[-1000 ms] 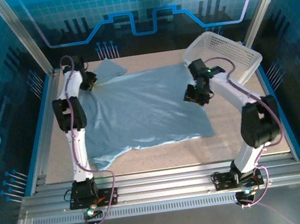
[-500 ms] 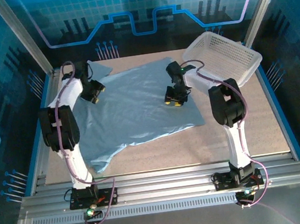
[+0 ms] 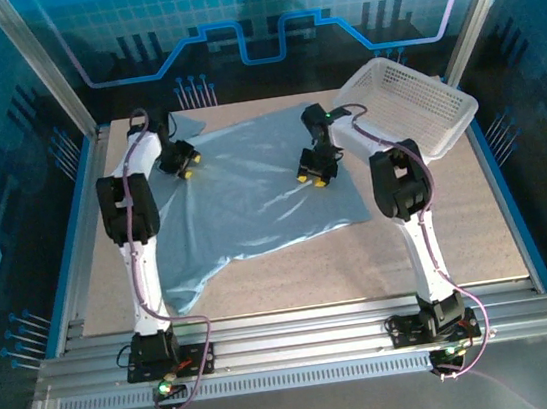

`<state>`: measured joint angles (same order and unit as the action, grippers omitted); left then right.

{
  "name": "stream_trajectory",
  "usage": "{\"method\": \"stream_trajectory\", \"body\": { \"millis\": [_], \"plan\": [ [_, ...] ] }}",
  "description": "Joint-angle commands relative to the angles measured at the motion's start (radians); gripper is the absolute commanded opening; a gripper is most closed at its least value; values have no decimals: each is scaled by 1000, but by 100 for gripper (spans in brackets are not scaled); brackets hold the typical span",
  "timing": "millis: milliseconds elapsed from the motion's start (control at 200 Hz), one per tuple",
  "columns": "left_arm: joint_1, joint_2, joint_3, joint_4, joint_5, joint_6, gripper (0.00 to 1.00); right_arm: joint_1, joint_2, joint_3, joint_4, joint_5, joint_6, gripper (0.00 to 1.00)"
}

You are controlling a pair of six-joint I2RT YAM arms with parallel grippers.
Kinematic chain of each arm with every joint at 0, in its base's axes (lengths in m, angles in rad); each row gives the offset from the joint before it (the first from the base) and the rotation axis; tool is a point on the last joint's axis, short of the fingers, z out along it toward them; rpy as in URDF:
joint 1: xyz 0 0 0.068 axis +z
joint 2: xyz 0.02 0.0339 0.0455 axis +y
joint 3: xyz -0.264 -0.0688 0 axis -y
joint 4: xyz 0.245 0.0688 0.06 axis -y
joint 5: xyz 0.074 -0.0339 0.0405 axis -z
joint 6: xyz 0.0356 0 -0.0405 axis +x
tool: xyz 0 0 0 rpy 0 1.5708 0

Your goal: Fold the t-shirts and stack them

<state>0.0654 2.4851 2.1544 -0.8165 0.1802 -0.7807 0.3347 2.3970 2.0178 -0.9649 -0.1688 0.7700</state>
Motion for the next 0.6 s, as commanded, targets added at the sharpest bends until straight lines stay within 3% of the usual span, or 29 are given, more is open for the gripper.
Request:
{"method": "stream_trajectory", "body": {
  "millis": [0,135,245,380,470,590],
  "plan": [
    [18,83,77,-24,-16,91,47,-35,114,69,-40,-12,-1,43],
    [27,-5,83,20,-105,165,55,-47,149,179,-52,-52,-32,45],
    [6,-182,-11,7,-200,200,59,-39,88,205,-52,-12,-74,49],
    [-53,-550,-400,-24,-321,111,56,-31,-123,29,19,48,-87,52],
    [-102,-798,-712,-81,-301,-25,46,-29,-260,-152,94,31,-94,52],
    [-246,-1056,-1047,-155,-240,-173,33,-7,-400,-365,186,-45,-129,46]
  ]
}}
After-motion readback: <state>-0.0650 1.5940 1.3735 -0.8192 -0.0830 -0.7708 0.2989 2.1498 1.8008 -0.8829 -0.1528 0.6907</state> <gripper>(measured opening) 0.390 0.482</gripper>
